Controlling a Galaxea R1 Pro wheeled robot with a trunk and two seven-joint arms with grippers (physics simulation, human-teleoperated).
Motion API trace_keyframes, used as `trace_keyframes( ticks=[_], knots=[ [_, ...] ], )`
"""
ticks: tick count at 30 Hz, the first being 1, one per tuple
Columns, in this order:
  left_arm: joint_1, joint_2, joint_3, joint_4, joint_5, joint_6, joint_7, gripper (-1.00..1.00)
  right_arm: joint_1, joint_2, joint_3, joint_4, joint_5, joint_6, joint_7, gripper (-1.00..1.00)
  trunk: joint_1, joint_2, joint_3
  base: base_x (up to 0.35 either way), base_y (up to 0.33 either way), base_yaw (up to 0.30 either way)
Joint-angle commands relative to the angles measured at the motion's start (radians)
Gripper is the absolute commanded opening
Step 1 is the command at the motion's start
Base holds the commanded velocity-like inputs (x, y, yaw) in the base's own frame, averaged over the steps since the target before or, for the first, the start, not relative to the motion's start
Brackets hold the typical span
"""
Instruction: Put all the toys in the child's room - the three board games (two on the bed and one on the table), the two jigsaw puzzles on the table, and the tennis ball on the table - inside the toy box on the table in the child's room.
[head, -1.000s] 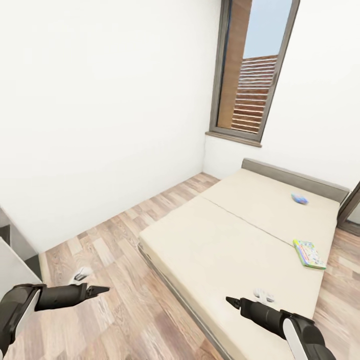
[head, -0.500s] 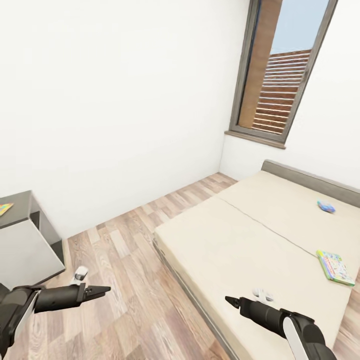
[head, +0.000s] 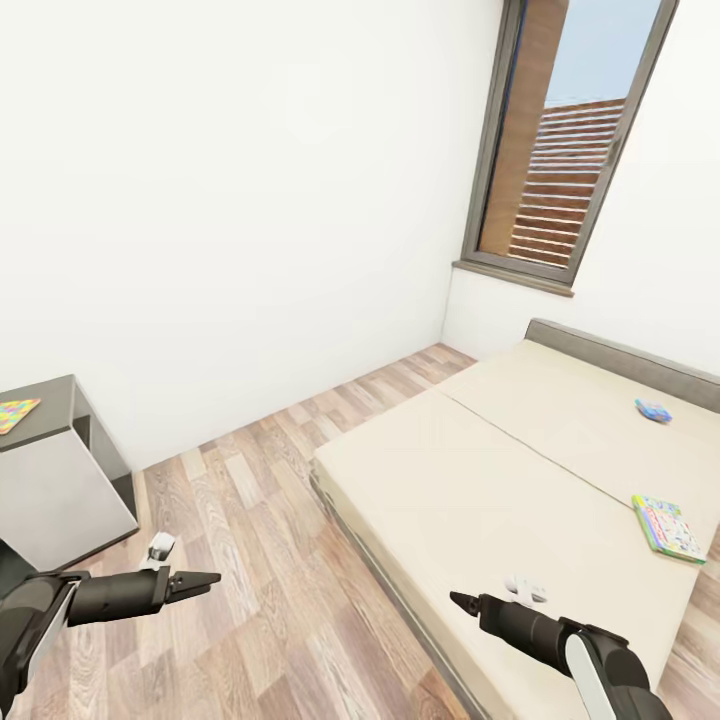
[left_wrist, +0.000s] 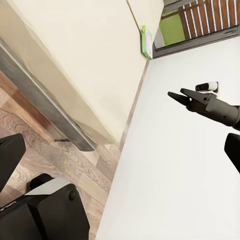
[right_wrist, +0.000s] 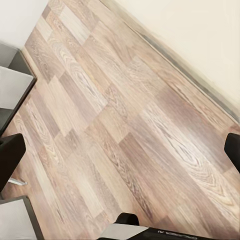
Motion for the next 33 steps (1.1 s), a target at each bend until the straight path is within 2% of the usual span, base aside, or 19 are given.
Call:
trace_keyframes(
  ticks=[1,15,28,33],
  knots=[
    [-0.001,0.000,0.000,0.000,-0.001,0.011,-0.004,1.00,-0.001,0.001,-0.002,0.000,0.000,0.005,0.004,1.00,0.001,-0.002,-0.002,-0.018,0.000,0.001],
    [-0.001,-0.004,0.001,0.000,-0.001,0.011,0.000,1.00,-0.001,0.018,-0.001,0.003,0.000,0.004,0.002,1.00,0.001,-0.002,-0.002,-0.018,-0.005,0.000],
    [-0.001,-0.004,0.001,0.000,0.000,0.011,0.001,1.00,-0.001,0.024,0.003,0.002,0.002,0.004,-0.002,1.00,0.001,-0.002,-0.002,-0.107,-0.110,0.001],
    [-0.001,-0.004,0.001,0.000,-0.001,0.011,0.002,1.00,-0.001,0.027,0.012,0.002,0.004,0.004,-0.002,1.00,0.001,-0.002,-0.002,-0.009,-0.014,0.139]
  ],
)
